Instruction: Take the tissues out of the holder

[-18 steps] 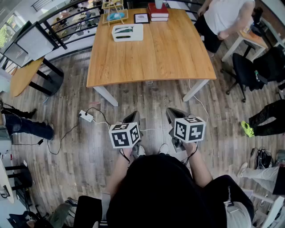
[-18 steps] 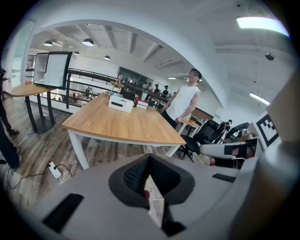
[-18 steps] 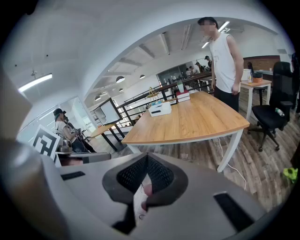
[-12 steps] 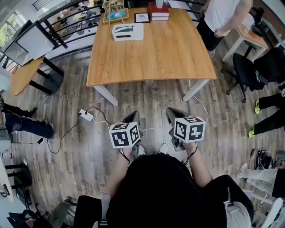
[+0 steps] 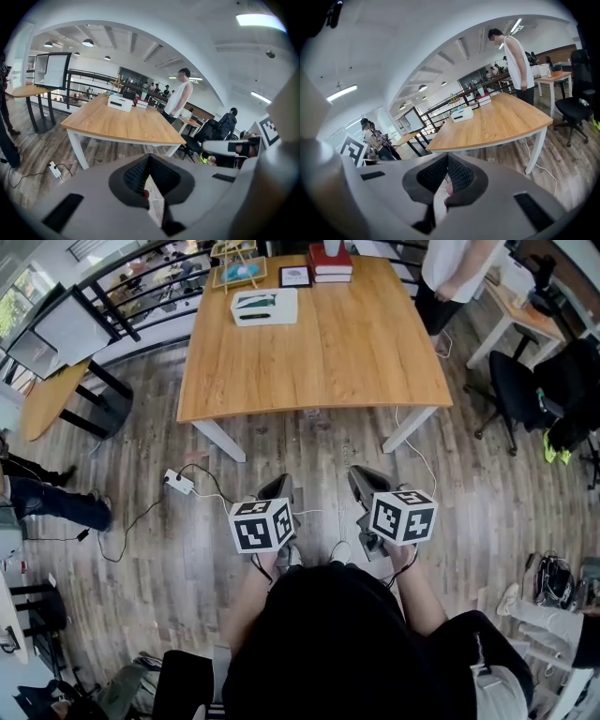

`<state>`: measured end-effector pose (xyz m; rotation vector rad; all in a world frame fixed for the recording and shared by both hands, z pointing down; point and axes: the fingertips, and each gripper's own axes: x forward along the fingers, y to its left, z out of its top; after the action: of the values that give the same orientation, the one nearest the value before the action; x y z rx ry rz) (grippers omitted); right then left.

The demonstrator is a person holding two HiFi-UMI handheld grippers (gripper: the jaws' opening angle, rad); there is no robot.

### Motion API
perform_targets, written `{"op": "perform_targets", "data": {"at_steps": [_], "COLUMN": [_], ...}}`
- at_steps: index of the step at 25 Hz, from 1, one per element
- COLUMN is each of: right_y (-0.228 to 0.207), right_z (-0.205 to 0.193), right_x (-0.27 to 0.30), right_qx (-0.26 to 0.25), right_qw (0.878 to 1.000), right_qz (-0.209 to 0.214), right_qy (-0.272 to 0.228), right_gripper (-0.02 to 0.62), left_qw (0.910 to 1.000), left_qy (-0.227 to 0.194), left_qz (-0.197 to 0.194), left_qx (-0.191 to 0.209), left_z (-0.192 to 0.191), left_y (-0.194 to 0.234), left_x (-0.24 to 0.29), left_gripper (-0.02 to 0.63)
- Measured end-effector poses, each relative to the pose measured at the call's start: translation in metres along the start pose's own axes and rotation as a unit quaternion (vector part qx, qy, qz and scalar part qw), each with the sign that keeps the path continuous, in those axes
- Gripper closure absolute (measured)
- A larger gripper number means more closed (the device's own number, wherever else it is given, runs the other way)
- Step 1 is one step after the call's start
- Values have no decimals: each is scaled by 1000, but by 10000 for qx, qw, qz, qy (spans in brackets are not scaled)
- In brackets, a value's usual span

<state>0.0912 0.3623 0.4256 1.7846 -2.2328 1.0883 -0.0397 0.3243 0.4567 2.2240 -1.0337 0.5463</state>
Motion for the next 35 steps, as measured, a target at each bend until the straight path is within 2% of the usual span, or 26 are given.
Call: {"op": "perform_targets", "data": {"at_steps": [3, 6, 11, 15, 20, 30, 35], "right_y": [-11, -26, -53, -68, -70, -78, -73], "right_z": [9, 15, 23, 28, 38, 71, 109], "right_x": [-14, -23, -33, -36, -19, 40, 91], "right_qx": [146, 221, 119, 52, -6, -160, -241], "right_qw": [9990, 9978, 9968, 9959, 9949, 9946, 9944], "right_qz": [196, 345, 534, 737, 917, 942, 964], "right_qy": [-368, -519, -575, -524, -430, -409, -354], "right_gripper": [586, 586, 580, 528, 519, 520, 520], "left_qw": [10000, 10000, 9998, 9995, 9993, 9997, 9998], "left_qy": [0, -5, -53, -118, -102, -177, -179], "left_qz": [20, 71, 162, 258, 322, 156, 57], "left_qx": [-3, -37, -80, -103, -137, -97, -20], "left_z": [-1, -2, 1, 1, 11, 61, 113], "left_y": [-10, -20, -42, -59, -55, -30, -2], "left_x": [5, 13, 32, 43, 58, 117, 149], "left_gripper": [595, 595, 595, 595, 595, 595, 594]}}
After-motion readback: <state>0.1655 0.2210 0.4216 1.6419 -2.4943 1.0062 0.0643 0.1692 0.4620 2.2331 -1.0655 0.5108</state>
